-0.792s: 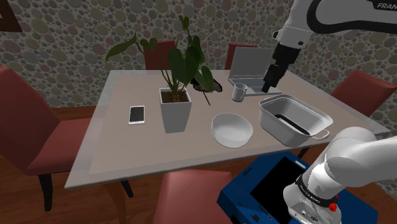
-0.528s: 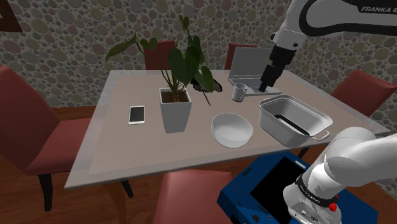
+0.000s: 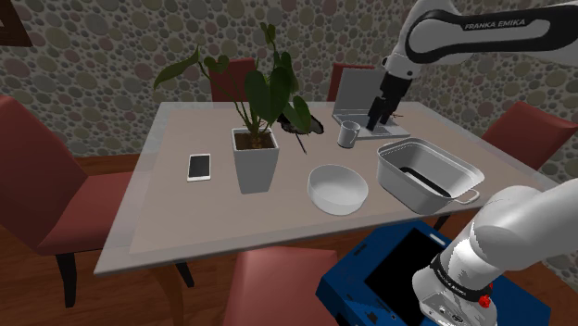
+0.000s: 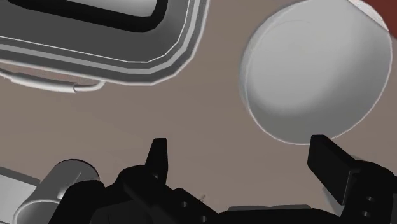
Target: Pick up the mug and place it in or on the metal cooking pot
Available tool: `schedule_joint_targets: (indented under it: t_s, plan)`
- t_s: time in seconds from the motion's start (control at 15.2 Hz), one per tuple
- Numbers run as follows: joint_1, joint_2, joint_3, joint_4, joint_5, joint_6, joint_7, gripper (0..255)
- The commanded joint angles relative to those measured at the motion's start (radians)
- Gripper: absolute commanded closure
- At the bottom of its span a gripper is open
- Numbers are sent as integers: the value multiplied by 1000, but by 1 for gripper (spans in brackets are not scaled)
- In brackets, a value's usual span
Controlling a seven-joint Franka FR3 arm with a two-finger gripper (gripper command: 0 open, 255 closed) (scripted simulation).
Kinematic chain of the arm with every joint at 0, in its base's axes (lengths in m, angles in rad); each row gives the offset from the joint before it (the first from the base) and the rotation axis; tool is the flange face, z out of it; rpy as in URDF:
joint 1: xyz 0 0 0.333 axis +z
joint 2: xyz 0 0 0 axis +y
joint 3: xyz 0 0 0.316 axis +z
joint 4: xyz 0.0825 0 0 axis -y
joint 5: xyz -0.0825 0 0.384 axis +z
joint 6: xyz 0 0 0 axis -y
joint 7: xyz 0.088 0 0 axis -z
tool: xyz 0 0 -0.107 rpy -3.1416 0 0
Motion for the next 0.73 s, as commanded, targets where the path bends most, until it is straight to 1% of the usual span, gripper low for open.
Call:
schedule_joint_targets:
  t_s: [0.0, 0.33, 0.66]
  plan:
    - [-9, 63, -28, 16, -4, 50, -32, 0]
    - [-24, 226, -92, 96, 7, 137, -107, 0]
    - [-40, 400, -147, 206, 49, 201, -191, 0]
